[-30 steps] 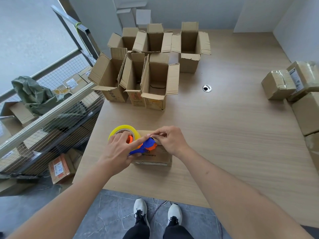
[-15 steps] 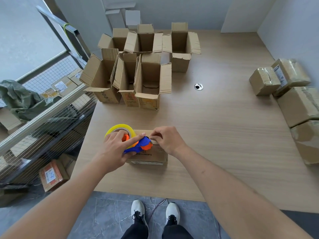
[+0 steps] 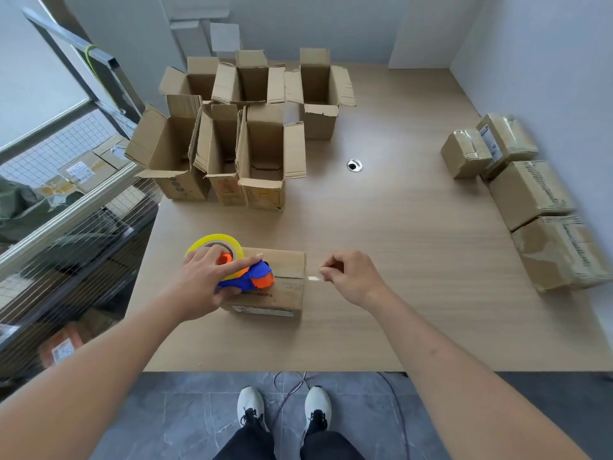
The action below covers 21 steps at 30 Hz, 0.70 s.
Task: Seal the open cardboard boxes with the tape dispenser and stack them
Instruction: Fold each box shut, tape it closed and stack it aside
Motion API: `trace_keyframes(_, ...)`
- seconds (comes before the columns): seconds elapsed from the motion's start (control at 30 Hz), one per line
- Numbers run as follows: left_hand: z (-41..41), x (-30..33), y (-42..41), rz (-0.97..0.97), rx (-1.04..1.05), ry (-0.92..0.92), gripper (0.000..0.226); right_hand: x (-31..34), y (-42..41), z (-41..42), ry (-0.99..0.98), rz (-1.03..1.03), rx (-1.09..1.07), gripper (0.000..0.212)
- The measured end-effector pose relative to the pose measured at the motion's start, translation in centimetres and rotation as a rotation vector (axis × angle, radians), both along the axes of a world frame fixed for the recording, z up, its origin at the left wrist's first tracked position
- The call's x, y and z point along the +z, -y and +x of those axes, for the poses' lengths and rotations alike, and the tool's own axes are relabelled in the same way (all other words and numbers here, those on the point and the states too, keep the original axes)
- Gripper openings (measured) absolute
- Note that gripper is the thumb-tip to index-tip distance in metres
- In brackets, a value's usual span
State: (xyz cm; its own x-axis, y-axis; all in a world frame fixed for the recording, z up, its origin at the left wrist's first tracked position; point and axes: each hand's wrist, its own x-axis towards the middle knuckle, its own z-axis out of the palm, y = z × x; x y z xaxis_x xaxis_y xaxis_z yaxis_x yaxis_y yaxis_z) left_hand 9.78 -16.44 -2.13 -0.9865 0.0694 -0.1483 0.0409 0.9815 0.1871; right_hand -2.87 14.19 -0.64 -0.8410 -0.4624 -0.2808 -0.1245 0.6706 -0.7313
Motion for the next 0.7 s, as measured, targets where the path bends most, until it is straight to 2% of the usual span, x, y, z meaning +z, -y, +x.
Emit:
trace_keyframes(0.1,-0.5,0.3,0.2,0.020,-0.013,0.025,0.085,0.1,-1.1,0.0,0.206,-0.030,-0.072,0.012)
trace_keyframes(0.2,-0.9,0.6,0.3,0.036,-0.026,0.044,0.087,0.0,-0.6,0.5,0.444,-0.165,-0.185,0.007)
trace_keyframes(0.27,-1.2,0.8,0.5,0.033,-0.034,0.048,0.087,-0.1,-0.6,0.5,0.521,-0.182,-0.215,0.008)
trace_keyframes(0.4,-1.8,1.0,0.5,0.046,-0.048,0.069,0.088,-1.0,-1.1,0.4,0.496,-0.105,-0.190,0.021)
trace_keyframes(0.5,-1.9,1.1,0.6,0.036,-0.050,0.074,0.089,-1.8,-0.8,0.7,0.494,-0.133,-0.234,0.029)
trace_keyframes(0.63,-1.7,0.8,0.5,0.030,-0.053,0.061,0.087,-2.9,-0.3,0.9,0.541,-0.188,-0.287,0.018)
trace_keyframes(0.7,-1.8,0.7,0.5,0.031,-0.046,0.063,0.087,-3.5,-0.6,1.1,0.426,-0.159,-0.255,0.017)
